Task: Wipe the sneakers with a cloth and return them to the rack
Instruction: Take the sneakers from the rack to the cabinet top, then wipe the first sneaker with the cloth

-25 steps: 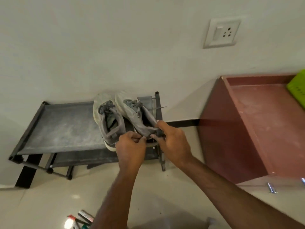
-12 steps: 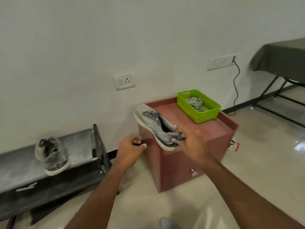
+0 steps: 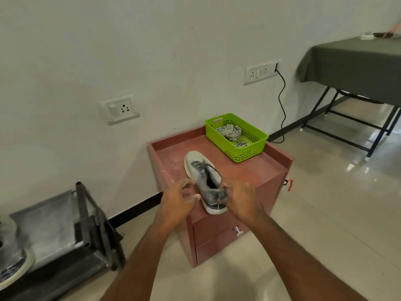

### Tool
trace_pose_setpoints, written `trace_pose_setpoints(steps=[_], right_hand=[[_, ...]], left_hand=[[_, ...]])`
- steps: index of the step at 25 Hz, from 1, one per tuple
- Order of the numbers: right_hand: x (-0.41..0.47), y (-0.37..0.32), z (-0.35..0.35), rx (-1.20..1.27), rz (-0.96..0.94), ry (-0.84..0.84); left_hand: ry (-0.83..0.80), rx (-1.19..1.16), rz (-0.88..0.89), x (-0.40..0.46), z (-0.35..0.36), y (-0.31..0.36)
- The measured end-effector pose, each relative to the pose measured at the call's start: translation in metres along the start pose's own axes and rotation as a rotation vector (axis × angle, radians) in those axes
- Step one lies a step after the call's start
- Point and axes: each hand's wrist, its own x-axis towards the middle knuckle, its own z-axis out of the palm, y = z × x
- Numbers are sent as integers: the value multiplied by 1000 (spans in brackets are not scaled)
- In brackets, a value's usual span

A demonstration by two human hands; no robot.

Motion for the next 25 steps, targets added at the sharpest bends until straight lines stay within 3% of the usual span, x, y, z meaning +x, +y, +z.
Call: trace_pose_setpoints(steps=[3, 5, 7, 11, 16, 18, 21, 25], right_hand=[[5, 7, 6, 140, -20, -23], [11, 17, 5, 362, 38, 20], [19, 27, 1, 431, 108, 78], [52, 43, -11, 334, 99, 172], [140, 59, -32, 79, -63, 330], [180, 65, -40, -13, -88, 317], [229, 79, -44, -204, 12, 145], [269, 87, -37, -593, 0, -399]], left_hand=[[22, 2, 8, 14, 12, -3], [46, 3, 13, 20, 18, 2], [84, 21, 31, 25, 22, 1], [107, 94, 66, 54, 17, -3], [26, 166, 126, 127, 12, 18], [25, 215, 162, 151, 13, 26], [-7, 285, 198, 176, 19, 25], [-36, 302, 229, 195, 32, 21]])
